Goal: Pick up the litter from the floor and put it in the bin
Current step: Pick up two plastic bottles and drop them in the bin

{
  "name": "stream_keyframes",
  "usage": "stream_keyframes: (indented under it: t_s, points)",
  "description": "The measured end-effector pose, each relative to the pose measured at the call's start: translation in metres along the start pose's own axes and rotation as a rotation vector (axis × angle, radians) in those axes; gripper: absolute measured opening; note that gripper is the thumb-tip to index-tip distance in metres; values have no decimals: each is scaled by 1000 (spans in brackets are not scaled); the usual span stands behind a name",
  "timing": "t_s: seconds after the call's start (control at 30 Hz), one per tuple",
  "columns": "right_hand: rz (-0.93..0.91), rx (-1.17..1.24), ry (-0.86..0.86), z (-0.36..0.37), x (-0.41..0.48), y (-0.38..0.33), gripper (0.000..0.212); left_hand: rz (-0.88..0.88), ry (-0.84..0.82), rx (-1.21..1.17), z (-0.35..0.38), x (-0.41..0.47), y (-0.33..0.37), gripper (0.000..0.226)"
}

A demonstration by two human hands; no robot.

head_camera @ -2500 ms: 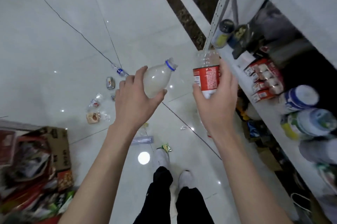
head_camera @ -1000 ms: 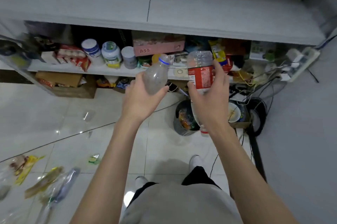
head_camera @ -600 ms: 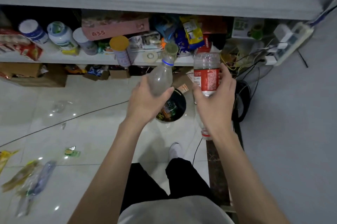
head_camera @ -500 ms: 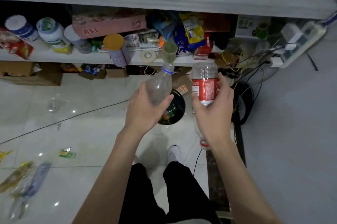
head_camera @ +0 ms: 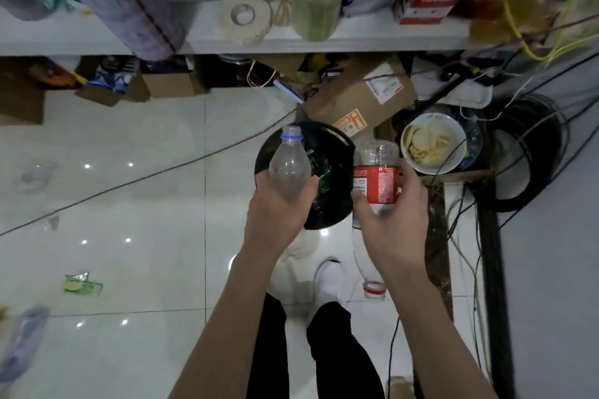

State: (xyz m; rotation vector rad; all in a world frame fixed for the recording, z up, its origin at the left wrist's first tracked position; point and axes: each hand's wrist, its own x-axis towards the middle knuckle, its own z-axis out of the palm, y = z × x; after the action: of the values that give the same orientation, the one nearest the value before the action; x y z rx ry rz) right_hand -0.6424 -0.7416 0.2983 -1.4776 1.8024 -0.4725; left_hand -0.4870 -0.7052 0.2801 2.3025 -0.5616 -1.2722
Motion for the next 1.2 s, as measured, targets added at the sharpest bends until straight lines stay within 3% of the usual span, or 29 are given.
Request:
stream_keyframes:
  t_s: [0.3, 0.57, 0.9, 1.2]
  points:
    - [83, -36, -75, 110, 59, 76, 81, -32, -30, 44, 51, 105, -54, 85]
    - [52, -49, -60, 117, 78, 71, 75, 33, 41, 74, 22, 112, -58, 62]
    - [-78, -37, -98, 32, 37, -34, 69, 181, 133, 69, -64, 21, 16, 50]
    - [-368, 34, -175, -96, -41, -192, 61, 345, 304, 44, -173, -156, 113, 47]
